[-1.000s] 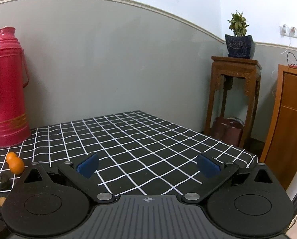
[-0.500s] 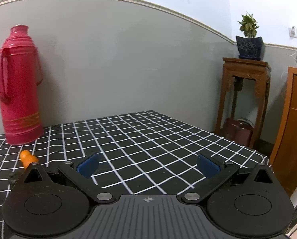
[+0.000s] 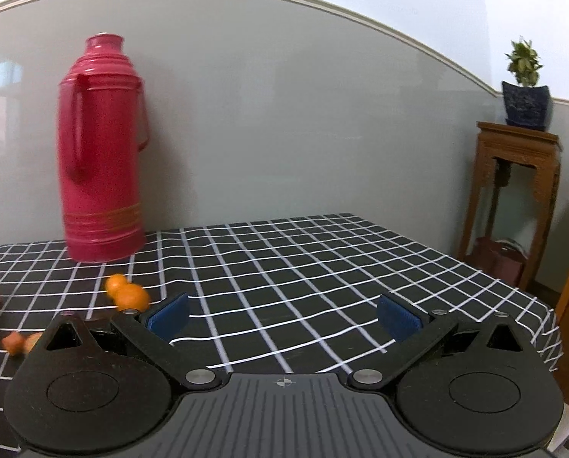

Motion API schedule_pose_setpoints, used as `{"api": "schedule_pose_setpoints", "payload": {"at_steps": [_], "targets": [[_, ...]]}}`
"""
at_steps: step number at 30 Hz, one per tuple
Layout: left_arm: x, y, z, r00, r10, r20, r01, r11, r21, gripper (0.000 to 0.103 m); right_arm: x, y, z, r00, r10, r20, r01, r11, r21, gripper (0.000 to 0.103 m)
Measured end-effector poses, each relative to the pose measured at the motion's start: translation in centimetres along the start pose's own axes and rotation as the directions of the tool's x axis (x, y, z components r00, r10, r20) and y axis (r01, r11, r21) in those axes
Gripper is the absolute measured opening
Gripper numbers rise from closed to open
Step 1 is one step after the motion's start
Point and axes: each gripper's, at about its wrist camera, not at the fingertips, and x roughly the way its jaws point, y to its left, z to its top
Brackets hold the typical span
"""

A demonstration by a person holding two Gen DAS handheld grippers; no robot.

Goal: Organize fruits
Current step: 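Lower the brown fruit into the box and open the left gripper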

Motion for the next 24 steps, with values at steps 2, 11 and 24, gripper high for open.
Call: {"api": "schedule_pose_setpoints", "payload": {"at_steps": [2, 11, 24], "targets": [[0.5, 1.1, 0.1, 1.000, 0.025, -0.016, -0.025, 1.000, -0.013, 0.018, -0.1, 0.8, 0.0, 1.000, 0.014, 0.003, -0.014, 1.000, -0.010, 0.103], [2.2, 5.2, -0.2, 0.991, 0.087, -0.105, -0.093, 0.994, -0.052, 0.018, -0.6, 3.7, -0.3, 0.997, 0.082, -0.006, -0.082, 0.996, -0.038, 0.103], [3.4, 8.8, -1.0, 0.974, 0.091, -0.208, -0.114, 0.988, -0.101, 0.026, -1.3, 6.9, -0.7, 0.981, 0.194, -0.023, -0.195, 0.979, -0.061, 0.103]]}}
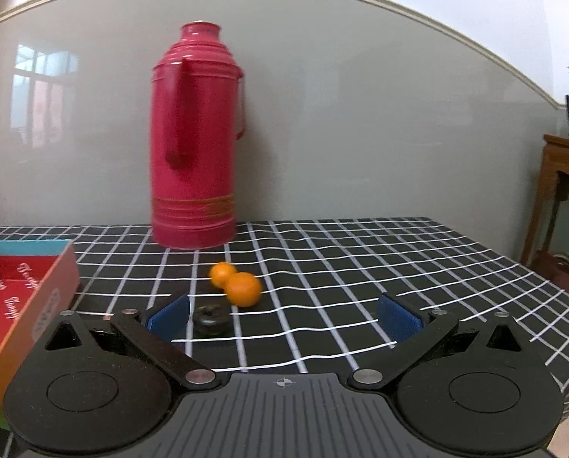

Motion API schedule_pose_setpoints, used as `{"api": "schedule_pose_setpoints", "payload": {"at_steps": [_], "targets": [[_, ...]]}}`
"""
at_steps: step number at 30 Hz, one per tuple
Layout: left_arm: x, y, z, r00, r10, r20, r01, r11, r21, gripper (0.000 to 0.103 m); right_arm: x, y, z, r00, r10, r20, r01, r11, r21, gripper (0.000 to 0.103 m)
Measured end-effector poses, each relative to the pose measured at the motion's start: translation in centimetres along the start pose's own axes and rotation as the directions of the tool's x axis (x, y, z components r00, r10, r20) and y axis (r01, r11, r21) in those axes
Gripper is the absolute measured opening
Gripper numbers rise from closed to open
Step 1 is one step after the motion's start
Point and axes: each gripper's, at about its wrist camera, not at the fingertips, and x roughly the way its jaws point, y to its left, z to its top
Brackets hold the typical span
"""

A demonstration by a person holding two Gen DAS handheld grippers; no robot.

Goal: Organize fruits
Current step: 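Lower the brown fruit into the box and open the left gripper, then close the right gripper on the round carrot slice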

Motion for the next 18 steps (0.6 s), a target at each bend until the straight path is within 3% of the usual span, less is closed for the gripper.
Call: {"api": "schedule_pose_setpoints", "payload": {"at_steps": [3, 6, 12, 14, 18], "targets": [[-0.3, 0.3, 0.0, 1.000, -0.001, 0.005, 0.001, 1.000, 0.011, 0.032, 0.2, 0.5, -0.1, 0.998, 0.053, -0.015, -0.053, 0.999, 0.000, 0.103], [-0.6, 0.9, 0.2, 1.000, -0.025, 0.007, 0.025, 1.000, -0.003, 0.056, 0.5, 1.1, -0.2, 0.994, 0.105, -0.031, -0.105, 0.994, 0.003, 0.103], [-2.0, 1.5, 0.5, 0.997, -0.056, 0.051, 0.056, 0.998, 0.005, 0.058, 1.7, 2.2, -0.3, 0.976, 0.200, -0.082, -0.200, 0.980, 0.007, 0.103], [-2.6, 1.5, 0.5, 0.996, -0.024, 0.089, 0.023, 1.000, 0.015, 0.070, 2.1, 2.4, -0.3, 0.968, 0.230, -0.099, -0.230, 0.973, 0.016, 0.103], [-3.9, 1.8, 0.8, 0.986, -0.014, 0.165, 0.011, 1.000, 0.021, 0.081, 3.0, 2.8, -0.2, 0.950, 0.285, -0.131, -0.283, 0.959, 0.032, 0.103]]}}
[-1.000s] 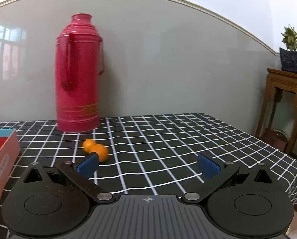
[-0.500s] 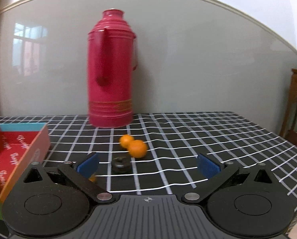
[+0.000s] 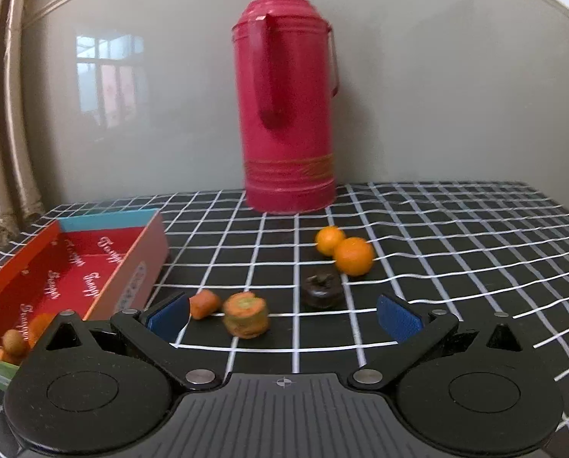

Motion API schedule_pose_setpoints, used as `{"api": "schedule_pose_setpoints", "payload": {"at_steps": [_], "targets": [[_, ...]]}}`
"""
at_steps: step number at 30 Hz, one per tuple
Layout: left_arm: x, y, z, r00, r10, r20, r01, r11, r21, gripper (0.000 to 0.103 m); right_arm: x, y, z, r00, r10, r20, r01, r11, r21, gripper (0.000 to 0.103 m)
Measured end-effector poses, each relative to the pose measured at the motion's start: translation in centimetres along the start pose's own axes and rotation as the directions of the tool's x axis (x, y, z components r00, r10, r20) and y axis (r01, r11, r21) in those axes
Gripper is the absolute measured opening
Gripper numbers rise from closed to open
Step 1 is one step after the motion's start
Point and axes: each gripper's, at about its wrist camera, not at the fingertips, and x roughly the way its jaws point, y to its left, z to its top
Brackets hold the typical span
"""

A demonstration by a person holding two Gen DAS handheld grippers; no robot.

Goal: Organize fruits
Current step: 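Close the right gripper on the round carrot slice, then carry the carrot slice into the box and open the right gripper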

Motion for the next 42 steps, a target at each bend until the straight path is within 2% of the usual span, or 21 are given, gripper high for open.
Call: {"api": "schedule_pose_setpoints", "payload": {"at_steps": [6, 7, 8, 9, 10, 15, 19, 21, 22, 23, 30, 32, 35, 38, 42], "targets": [[0.0, 0.9, 0.4, 0.999, 0.027, 0.017, -0.027, 1.000, -0.014, 0.083, 1.8, 0.5, 0.0, 0.998, 0.025, -0.053, -0.026, 1.000, -0.005, 0.102], [0.0, 1.3, 0.5, 0.999, 0.031, 0.016, -0.031, 0.999, -0.021, 0.083, 2.0, 0.6, 0.0, 0.998, 0.027, -0.056, -0.027, 1.000, -0.009, 0.093], [0.1, 1.6, 0.6, 0.999, 0.038, 0.014, -0.038, 0.999, -0.032, 0.083, 2.2, 0.7, 0.0, 0.998, 0.032, -0.059, -0.032, 0.999, -0.013, 0.075], [0.1, 1.9, 0.6, 0.999, 0.044, 0.011, -0.044, 0.998, -0.041, 0.083, 2.5, 0.9, 0.0, 0.997, 0.036, -0.074, -0.038, 0.999, -0.020, 0.067], [0.2, 2.3, 0.7, 0.999, 0.050, 0.008, -0.049, 0.998, -0.050, 0.083, 2.9, 1.0, 0.0, 0.995, 0.037, -0.091, -0.039, 0.999, -0.024, 0.064], [0.6, 3.4, 0.8, 0.998, 0.067, -0.009, -0.067, 0.995, -0.077, 0.083, 4.7, 0.9, -0.3, 0.990, 0.032, -0.140, -0.034, 0.999, -0.012, 0.064], [0.7, 3.5, 0.7, 0.997, 0.072, -0.012, -0.073, 0.995, -0.074, 0.083, 5.6, 0.9, -0.1, 0.988, 0.037, -0.147, -0.038, 0.999, 0.000, 0.063], [0.6, 3.5, 0.6, 0.997, 0.079, -0.008, -0.080, 0.994, -0.071, 0.084, 6.1, 1.0, -0.2, 0.987, 0.037, -0.155, -0.038, 0.999, 0.001, 0.052], [0.6, 3.6, 0.6, 0.997, 0.083, -0.005, -0.083, 0.994, -0.070, 0.085, 6.4, 1.0, -0.2, 0.985, 0.051, -0.163, -0.051, 0.999, 0.004, 0.039], [0.5, 3.7, 0.6, 0.996, 0.088, -0.003, -0.088, 0.994, -0.072, 0.085, 6.3, 1.0, -0.2, 0.985, 0.058, -0.160, -0.057, 0.998, 0.007, 0.035], [0.9, 5.1, 0.8, 0.990, 0.139, -0.024, -0.141, 0.983, -0.118, 0.085, 6.0, 1.2, -0.2, 0.987, 0.065, -0.148, -0.064, 0.998, 0.009, 0.035], [1.0, 5.6, 0.9, 0.985, 0.170, -0.033, -0.173, 0.975, -0.139, 0.085, 5.3, 1.3, 0.1, 0.991, 0.071, -0.114, -0.070, 0.998, 0.009, 0.035], [1.1, 6.3, 1.0, 0.976, 0.214, -0.049, -0.219, 0.961, -0.169, 0.086, 3.7, 1.5, 0.7, 0.992, 0.122, -0.040, -0.121, 0.993, 0.010, 0.035], [1.4, 7.2, 1.0, 0.971, 0.229, -0.076, -0.239, 0.951, -0.194, 0.086, 2.1, 2.4, 1.1, 0.978, 0.207, 0.023, -0.206, 0.978, -0.023, 0.035], [1.6, 7.9, 0.9, 0.966, 0.239, -0.099, -0.255, 0.943, -0.213, 0.086, 0.4, 4.3, 0.9, 0.944, 0.326, 0.055, -0.320, 0.942, -0.099, 0.035]]}}
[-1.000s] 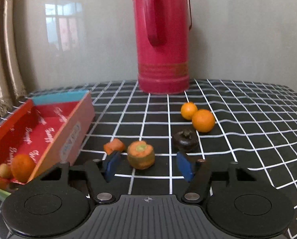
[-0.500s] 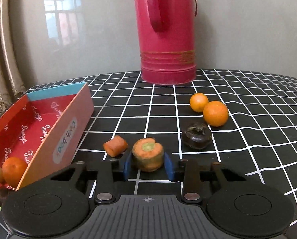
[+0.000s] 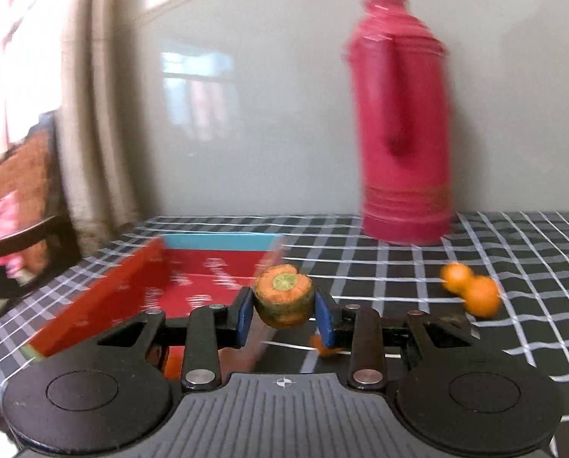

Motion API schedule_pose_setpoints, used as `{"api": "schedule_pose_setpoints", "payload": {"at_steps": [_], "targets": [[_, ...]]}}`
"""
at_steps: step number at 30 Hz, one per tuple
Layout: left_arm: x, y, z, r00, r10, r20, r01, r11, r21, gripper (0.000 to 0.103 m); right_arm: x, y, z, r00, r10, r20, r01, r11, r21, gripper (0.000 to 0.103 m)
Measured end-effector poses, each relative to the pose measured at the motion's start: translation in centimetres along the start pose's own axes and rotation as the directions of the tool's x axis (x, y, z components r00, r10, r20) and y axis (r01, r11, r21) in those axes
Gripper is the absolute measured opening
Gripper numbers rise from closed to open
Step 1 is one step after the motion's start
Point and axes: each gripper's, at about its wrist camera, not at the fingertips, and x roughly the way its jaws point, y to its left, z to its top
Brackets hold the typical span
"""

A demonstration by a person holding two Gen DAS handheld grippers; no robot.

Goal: Organize fruits
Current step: 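Carry the carrot slice into the box and open the right gripper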

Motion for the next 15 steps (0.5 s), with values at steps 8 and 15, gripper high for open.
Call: {"api": "schedule_pose_setpoints", "payload": {"at_steps": [8, 15], "targets": [[-0.1, 0.4, 0.1, 1.000, 0.014, -0.009, -0.014, 1.000, -0.014, 0.086, 0.1, 3.8, -0.9, 0.995, 0.085, -0.045, -0.090, 0.988, -0.126, 0.035], [0.0, 0.4, 0.0, 1.000, 0.021, -0.012, -0.022, 1.000, -0.009, 0.086, 0.3, 4.9, -1.5, 0.994, 0.096, -0.058, -0.105, 0.978, -0.181, 0.036]]}}
